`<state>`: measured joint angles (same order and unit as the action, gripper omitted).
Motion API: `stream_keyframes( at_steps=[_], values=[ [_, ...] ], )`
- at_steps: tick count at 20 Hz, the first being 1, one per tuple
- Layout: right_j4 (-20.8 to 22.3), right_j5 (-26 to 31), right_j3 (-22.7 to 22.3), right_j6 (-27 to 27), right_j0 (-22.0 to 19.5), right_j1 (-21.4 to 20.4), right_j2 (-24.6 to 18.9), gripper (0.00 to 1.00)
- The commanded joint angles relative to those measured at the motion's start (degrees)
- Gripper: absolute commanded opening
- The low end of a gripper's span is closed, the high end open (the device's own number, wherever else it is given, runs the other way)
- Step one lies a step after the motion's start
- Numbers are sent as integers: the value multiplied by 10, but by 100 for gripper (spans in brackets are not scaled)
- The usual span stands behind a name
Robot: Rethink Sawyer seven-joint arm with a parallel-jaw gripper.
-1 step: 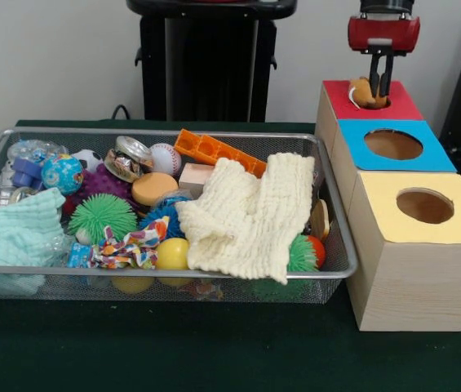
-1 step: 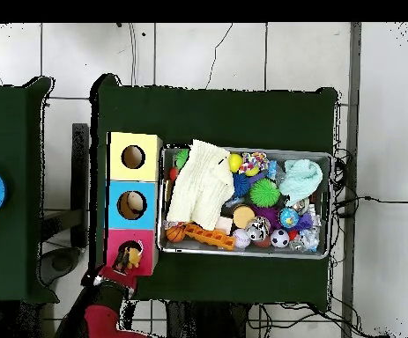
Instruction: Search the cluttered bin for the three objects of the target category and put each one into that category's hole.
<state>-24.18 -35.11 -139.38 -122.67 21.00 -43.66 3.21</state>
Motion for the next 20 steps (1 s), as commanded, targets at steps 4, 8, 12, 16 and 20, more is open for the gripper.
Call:
stream_keyframes(
  at_steps=[4,8,12,16,20],
  values=[
    [3,-25,-1,-193,-7,106,-43,0],
    [4,-40,9,-184,-16,125,-49,0],
    [5,-54,14,-179,-23,138,-54,0],
    [6,-68,17,-177,-29,150,-58,0],
    [8,-82,18,-177,-34,160,-63,0]
  ],
)
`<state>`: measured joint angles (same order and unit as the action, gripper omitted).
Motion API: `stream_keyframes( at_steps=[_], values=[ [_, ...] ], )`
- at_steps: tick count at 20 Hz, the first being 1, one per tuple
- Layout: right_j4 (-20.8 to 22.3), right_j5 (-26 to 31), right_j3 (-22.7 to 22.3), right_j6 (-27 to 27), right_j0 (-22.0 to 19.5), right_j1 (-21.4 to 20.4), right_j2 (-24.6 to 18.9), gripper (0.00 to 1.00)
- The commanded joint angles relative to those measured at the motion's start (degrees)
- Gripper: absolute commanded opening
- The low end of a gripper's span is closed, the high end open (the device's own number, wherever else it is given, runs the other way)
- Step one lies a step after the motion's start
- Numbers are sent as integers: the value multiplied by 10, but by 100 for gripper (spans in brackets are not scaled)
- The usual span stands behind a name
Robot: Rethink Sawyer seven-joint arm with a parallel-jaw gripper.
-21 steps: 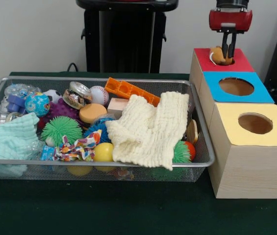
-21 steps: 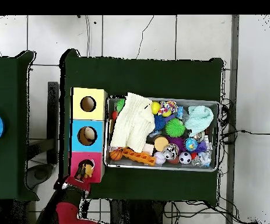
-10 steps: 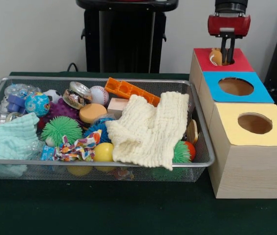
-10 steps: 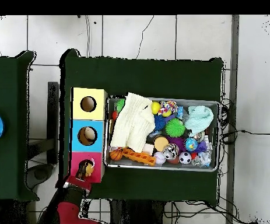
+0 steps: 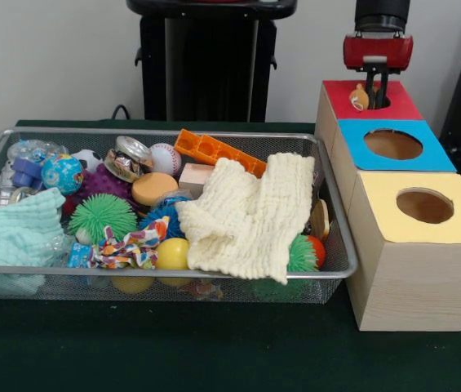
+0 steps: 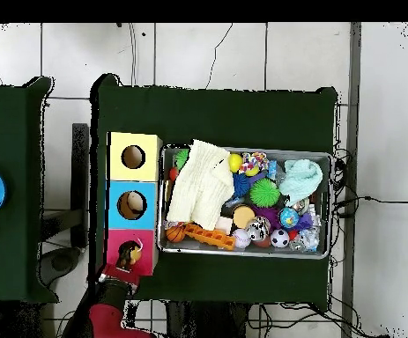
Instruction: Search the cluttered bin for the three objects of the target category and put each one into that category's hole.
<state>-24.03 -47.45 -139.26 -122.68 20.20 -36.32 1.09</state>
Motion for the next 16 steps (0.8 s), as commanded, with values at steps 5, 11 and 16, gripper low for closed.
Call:
stream_keyframes(
  at_steps=[5,11,16],
  values=[
    [12,36,16,-173,-34,88,-46,0],
    [14,26,19,-175,-36,96,-48,0],
    [8,16,21,-170,-27,100,-42,100]
  ],
)
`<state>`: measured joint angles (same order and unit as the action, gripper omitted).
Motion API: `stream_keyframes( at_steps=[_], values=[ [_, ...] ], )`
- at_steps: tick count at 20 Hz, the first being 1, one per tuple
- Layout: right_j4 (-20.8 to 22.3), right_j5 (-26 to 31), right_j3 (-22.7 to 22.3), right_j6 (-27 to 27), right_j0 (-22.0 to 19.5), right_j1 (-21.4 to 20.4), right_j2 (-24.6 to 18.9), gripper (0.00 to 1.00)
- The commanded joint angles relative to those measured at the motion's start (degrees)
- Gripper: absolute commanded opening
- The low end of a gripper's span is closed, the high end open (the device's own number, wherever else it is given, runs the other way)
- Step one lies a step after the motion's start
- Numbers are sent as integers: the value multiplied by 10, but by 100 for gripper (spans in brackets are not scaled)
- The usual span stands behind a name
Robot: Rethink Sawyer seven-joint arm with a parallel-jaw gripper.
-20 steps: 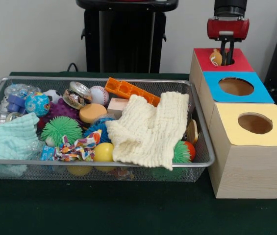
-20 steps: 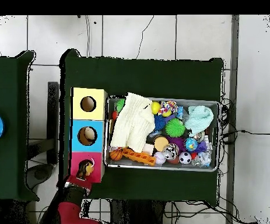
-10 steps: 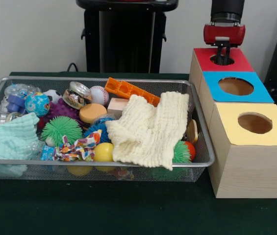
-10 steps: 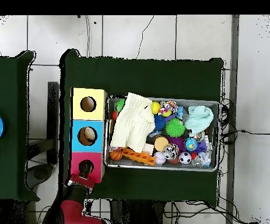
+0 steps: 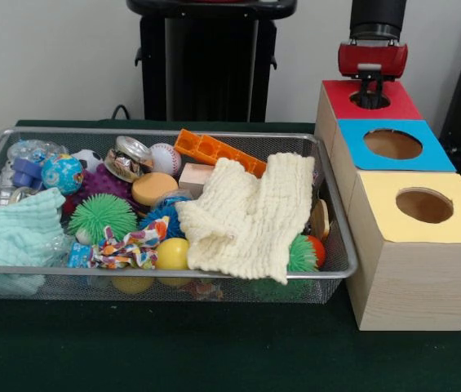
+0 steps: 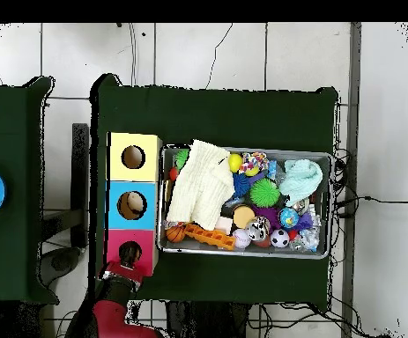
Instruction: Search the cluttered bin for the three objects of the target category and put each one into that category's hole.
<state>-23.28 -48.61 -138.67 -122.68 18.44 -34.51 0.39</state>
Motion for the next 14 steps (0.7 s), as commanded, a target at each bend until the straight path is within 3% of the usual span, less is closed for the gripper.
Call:
stream_keyframes(
  at_steps=[1,4,7,14],
  values=[
    [3,23,15,-170,-10,82,-34,100],
    [5,16,13,-170,-11,81,-33,100],
    [-23,34,6,-166,-3,67,-35,100],
    [-13,45,-4,-169,-13,52,-40,100]
  ],
)
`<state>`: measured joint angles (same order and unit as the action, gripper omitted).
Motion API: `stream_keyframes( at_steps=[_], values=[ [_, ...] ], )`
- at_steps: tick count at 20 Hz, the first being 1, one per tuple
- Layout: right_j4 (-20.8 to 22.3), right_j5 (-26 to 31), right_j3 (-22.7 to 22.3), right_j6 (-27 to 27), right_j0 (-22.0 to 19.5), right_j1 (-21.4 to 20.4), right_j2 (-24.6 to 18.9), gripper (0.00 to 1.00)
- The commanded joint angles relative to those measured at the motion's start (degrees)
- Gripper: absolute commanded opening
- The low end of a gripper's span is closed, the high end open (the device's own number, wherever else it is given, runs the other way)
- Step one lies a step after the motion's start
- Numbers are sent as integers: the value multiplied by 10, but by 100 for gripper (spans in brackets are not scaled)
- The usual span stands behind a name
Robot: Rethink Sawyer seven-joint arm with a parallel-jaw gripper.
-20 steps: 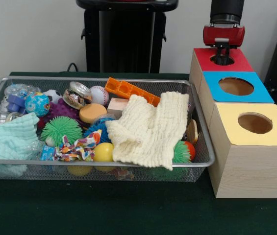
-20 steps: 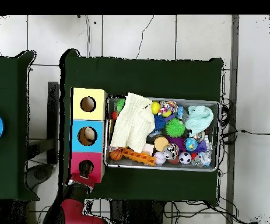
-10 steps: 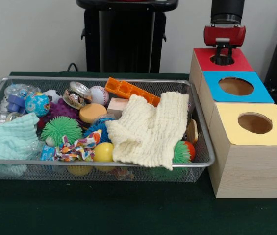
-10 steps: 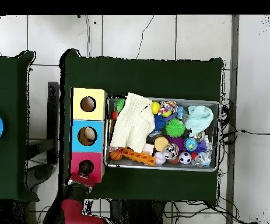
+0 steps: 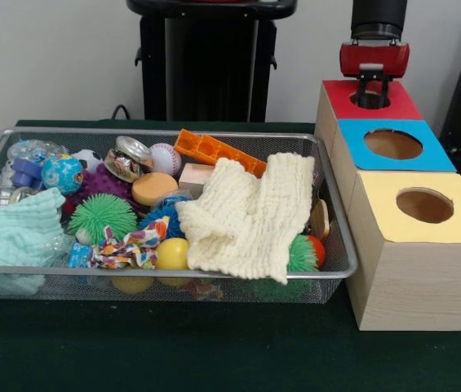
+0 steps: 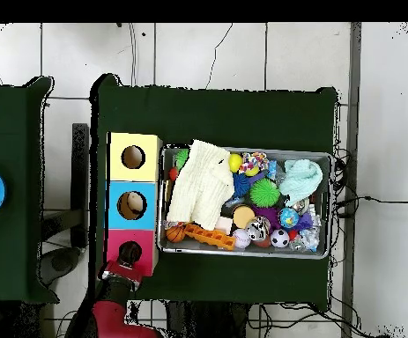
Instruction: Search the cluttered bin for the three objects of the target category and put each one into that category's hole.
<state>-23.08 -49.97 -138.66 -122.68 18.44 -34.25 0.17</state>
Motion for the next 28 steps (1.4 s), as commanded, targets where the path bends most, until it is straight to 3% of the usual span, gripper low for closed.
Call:
stream_keyframes(
  at_steps=[1,2,3,6,10,16,23,28],
  values=[
    [-13,62,-7,-167,-15,45,-37,100],
    [-11,63,-8,-165,-16,44,-37,100],
    [-12,70,-8,-155,-16,41,-34,0],
    [2,52,-7,-159,-19,46,-29,0],
    [9,74,-16,-149,-32,22,-33,0],
    [2,111,-39,-135,-41,-31,-36,0],
    [23,168,-68,-126,-69,-111,-39,0],
    [32,183,-70,-134,-73,-125,-39,0]
  ],
)
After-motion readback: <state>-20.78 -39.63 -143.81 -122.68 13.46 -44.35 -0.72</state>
